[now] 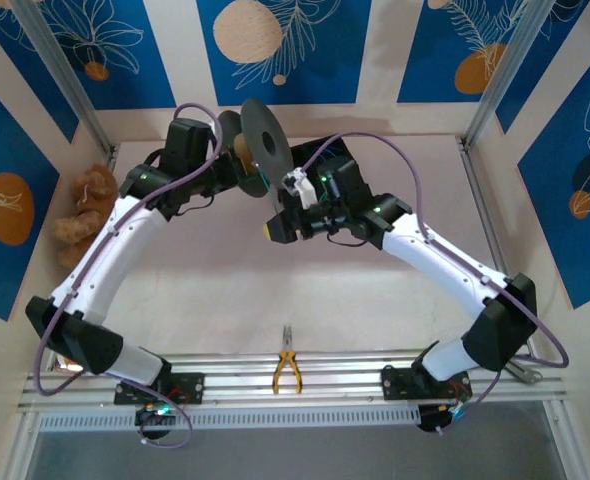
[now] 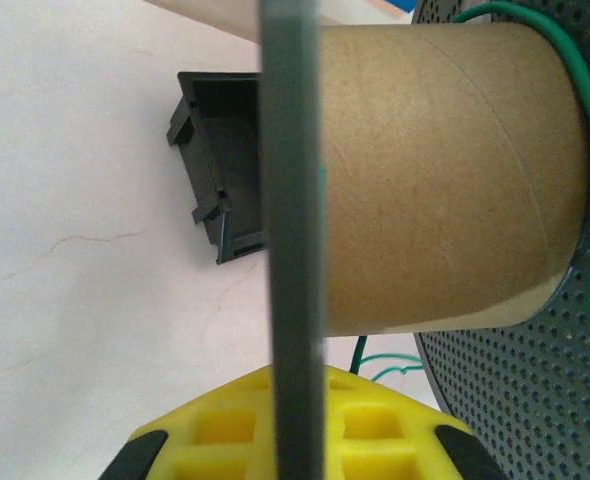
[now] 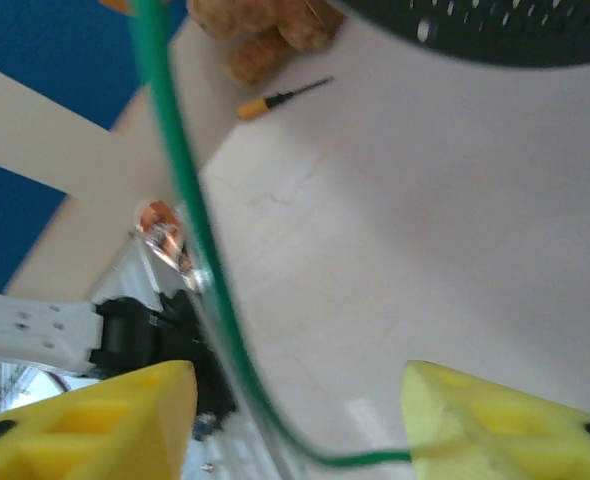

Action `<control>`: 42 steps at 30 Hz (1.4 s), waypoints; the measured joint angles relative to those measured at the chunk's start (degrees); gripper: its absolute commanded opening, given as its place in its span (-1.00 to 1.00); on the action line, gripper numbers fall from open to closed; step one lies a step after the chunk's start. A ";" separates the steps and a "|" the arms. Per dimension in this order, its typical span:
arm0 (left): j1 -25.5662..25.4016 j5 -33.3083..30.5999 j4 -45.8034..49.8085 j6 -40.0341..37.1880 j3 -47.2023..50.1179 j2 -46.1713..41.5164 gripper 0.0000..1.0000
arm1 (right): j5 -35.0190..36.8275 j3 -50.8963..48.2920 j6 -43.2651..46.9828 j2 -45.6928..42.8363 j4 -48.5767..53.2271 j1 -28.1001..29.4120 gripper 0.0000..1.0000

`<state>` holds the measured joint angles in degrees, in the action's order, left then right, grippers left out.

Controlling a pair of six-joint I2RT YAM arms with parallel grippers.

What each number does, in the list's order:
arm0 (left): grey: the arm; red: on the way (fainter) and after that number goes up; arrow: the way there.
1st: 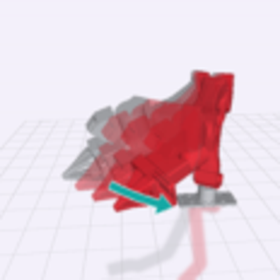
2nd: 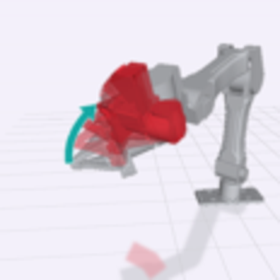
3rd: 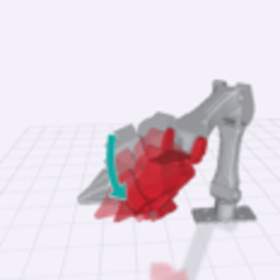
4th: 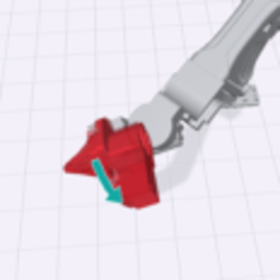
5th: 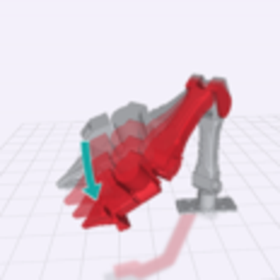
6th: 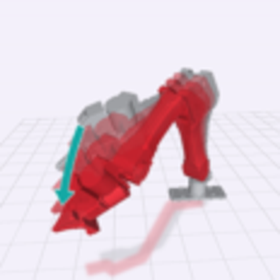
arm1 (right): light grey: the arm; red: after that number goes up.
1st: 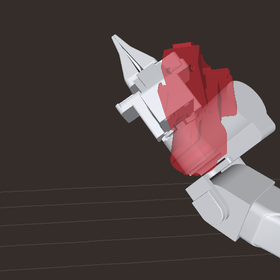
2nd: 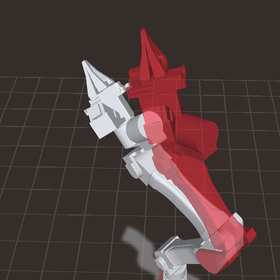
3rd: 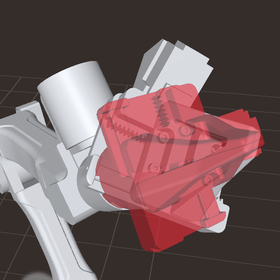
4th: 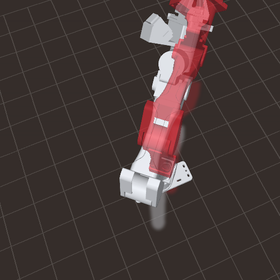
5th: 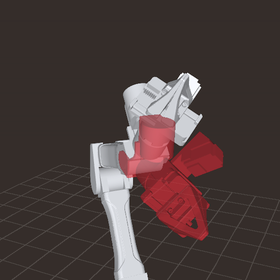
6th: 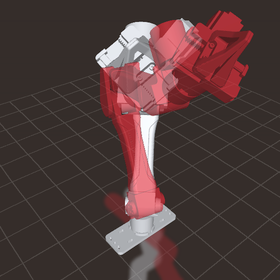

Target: Wrap the cables

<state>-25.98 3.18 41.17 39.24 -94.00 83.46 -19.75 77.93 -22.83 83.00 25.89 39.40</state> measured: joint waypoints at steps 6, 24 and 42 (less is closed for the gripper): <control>-0.15 0.28 -3.37 -2.49 3.50 -2.45 -1.00 | -0.61 3.52 -2.95 -1.88 0.68 -1.68 0.84; -1.84 -1.27 -7.61 -8.90 9.27 -6.43 -1.00 | 0.70 3.37 -13.60 -7.61 4.85 -13.42 0.54; -3.87 -1.75 -14.05 -15.04 15.82 -11.10 -1.00 | -16.81 -4.85 -19.93 -8.26 4.92 -30.49 -0.05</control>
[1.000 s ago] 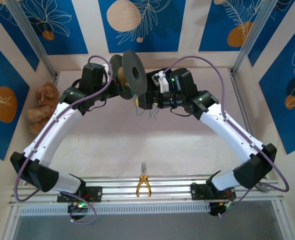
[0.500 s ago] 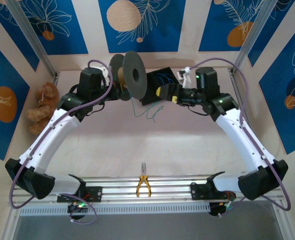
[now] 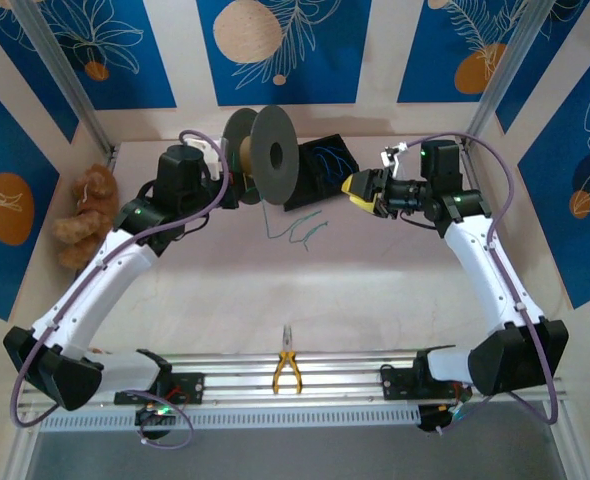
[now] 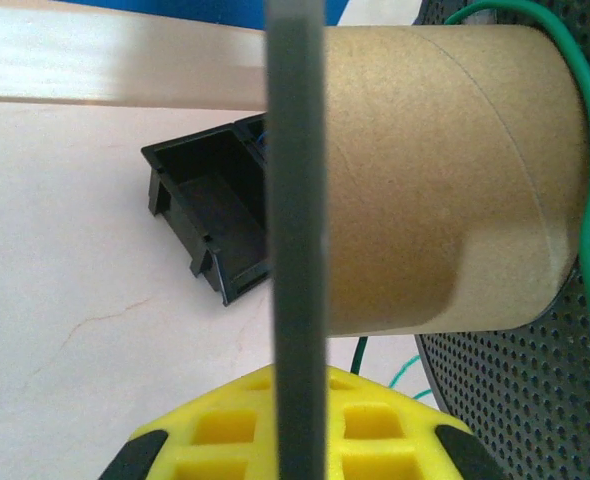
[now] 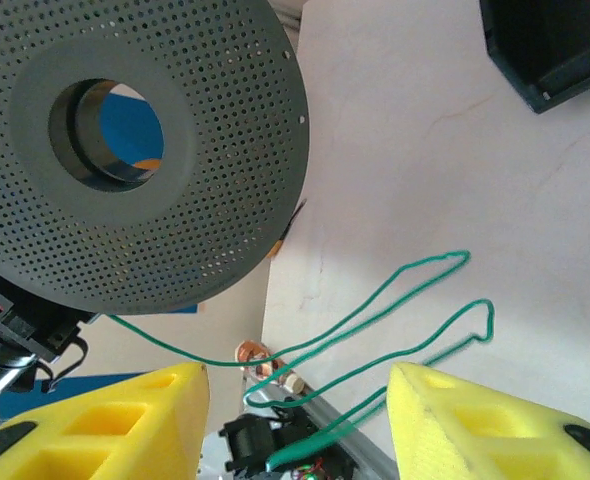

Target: Wrap the cables

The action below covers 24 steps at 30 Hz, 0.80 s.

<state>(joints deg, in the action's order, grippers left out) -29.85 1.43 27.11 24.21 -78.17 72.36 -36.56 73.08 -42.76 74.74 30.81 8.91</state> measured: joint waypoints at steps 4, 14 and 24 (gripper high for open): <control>-0.70 0.00 -1.25 -1.31 0.57 -0.44 -1.00 | -2.27 0.55 -0.26 3.45 0.13 1.29 -0.13; -2.40 -1.11 -3.04 -3.93 1.05 -1.07 -1.00 | -2.45 0.79 1.97 4.39 4.83 3.98 -0.15; -4.07 -2.84 -4.39 -6.36 1.20 -1.07 -1.00 | -2.49 -2.62 -1.20 3.19 8.17 1.77 -0.08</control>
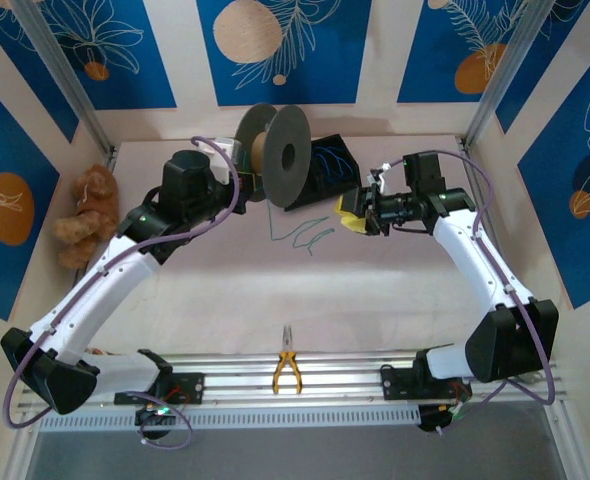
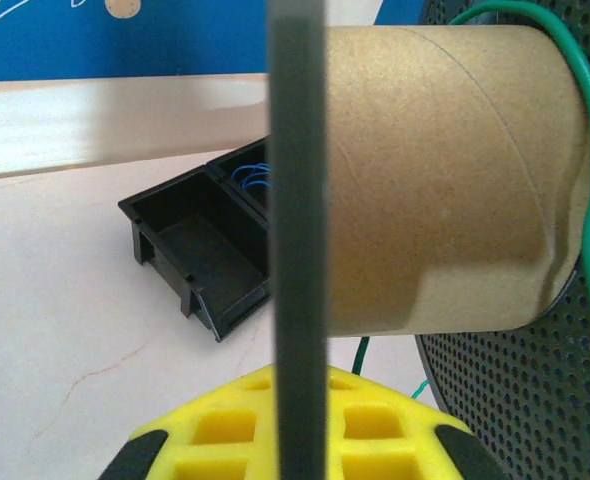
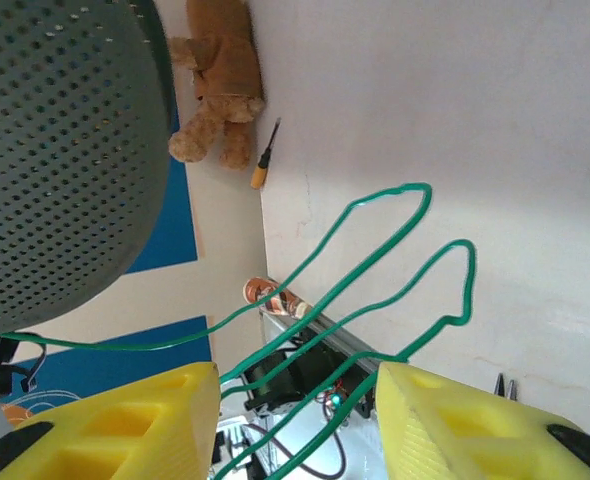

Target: Wrap the cables

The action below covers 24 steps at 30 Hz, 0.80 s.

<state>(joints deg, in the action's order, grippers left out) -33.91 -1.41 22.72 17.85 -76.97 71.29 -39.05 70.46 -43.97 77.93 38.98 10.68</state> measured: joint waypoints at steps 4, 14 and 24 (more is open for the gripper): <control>-0.63 -0.79 -0.02 -0.50 0.02 0.00 -1.00 | -0.02 -1.60 -3.41 0.63 0.28 0.09 -0.07; -1.64 -2.12 -0.07 -1.86 0.11 0.00 -1.00 | -0.37 -4.98 -10.78 1.01 -1.22 1.53 -0.10; -2.01 -3.04 -0.52 -1.90 0.50 0.00 -1.00 | -1.75 -6.99 -16.72 1.40 -4.42 4.76 -0.25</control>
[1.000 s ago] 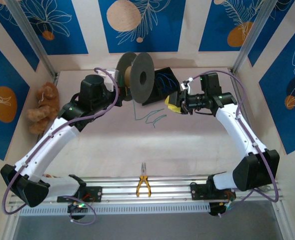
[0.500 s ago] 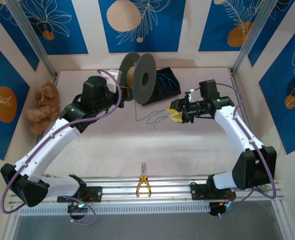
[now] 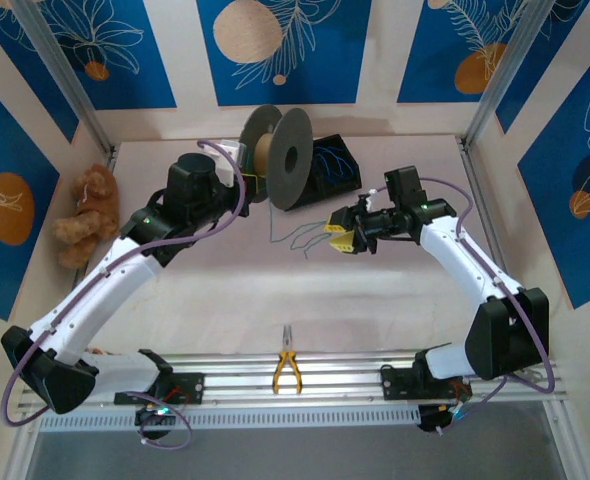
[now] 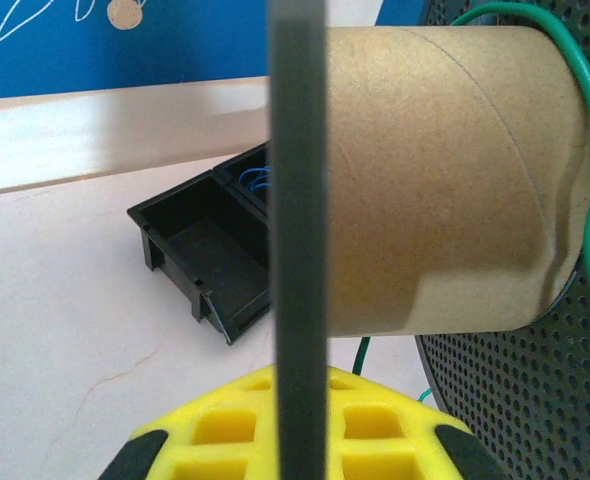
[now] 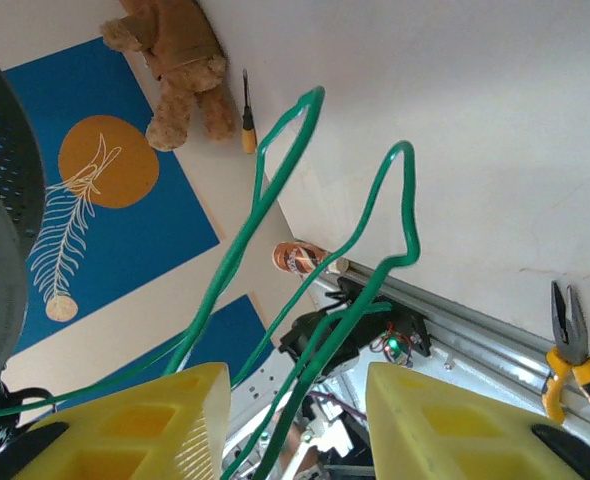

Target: Wrap the cables

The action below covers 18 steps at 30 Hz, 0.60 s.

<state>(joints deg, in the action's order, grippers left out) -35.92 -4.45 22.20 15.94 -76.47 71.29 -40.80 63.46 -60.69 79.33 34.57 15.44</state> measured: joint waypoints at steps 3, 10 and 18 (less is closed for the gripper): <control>0.00 -0.15 -0.13 0.00 0.31 0.00 -1.00 | 0.00 -1.03 -1.44 0.20 -0.90 0.22 -0.56; 0.00 -0.31 -0.17 0.24 0.42 0.00 -1.00 | 0.39 -1.44 -1.64 1.70 -1.25 -0.11 -1.00; 1.77 2.64 9.38 4.79 -9.66 1.77 -1.00 | 11.74 -0.55 8.59 2.47 4.52 -3.17 -1.00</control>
<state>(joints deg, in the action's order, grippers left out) -34.15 -1.80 31.57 20.73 -86.13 73.06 -29.06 62.92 -52.10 81.80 39.09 12.27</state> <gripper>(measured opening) 0.076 0.054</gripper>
